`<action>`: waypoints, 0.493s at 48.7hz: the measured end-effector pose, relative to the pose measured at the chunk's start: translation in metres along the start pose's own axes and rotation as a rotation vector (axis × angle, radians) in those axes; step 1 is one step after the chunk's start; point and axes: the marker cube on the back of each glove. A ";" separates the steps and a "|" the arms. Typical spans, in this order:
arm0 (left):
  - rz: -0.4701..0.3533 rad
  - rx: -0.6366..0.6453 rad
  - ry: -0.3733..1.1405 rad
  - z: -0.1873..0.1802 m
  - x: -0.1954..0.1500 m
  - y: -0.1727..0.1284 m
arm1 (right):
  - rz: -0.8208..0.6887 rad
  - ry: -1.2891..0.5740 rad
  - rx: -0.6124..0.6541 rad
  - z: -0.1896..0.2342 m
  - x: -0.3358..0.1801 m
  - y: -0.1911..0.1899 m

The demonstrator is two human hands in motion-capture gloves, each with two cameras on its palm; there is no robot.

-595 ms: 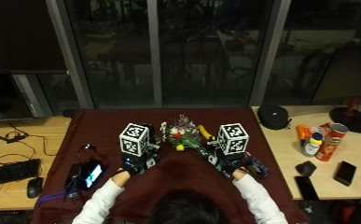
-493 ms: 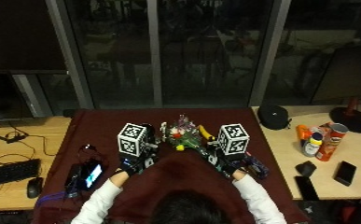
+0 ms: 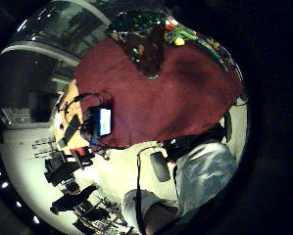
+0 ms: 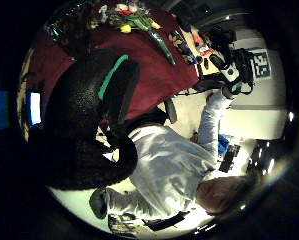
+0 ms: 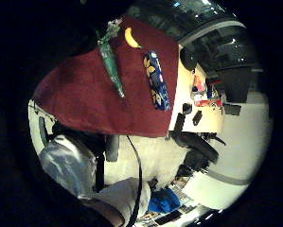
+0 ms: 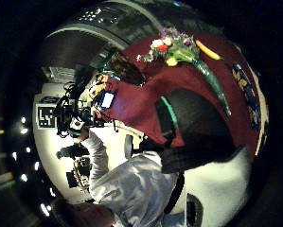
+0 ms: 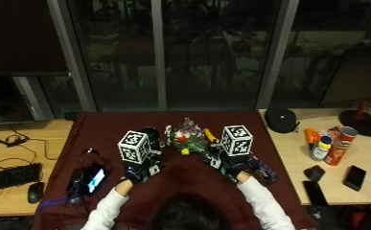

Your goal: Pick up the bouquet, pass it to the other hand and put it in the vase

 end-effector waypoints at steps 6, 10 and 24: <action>0.031 0.013 0.034 0.010 0.006 -0.003 | 0.046 0.028 -0.012 -0.008 -0.001 0.003; 0.042 0.050 0.045 0.012 0.008 -0.006 | 0.092 0.032 0.015 -0.015 0.004 0.001; 0.037 0.112 0.073 0.007 0.006 -0.009 | 0.230 -0.042 -0.006 -0.011 0.031 -0.037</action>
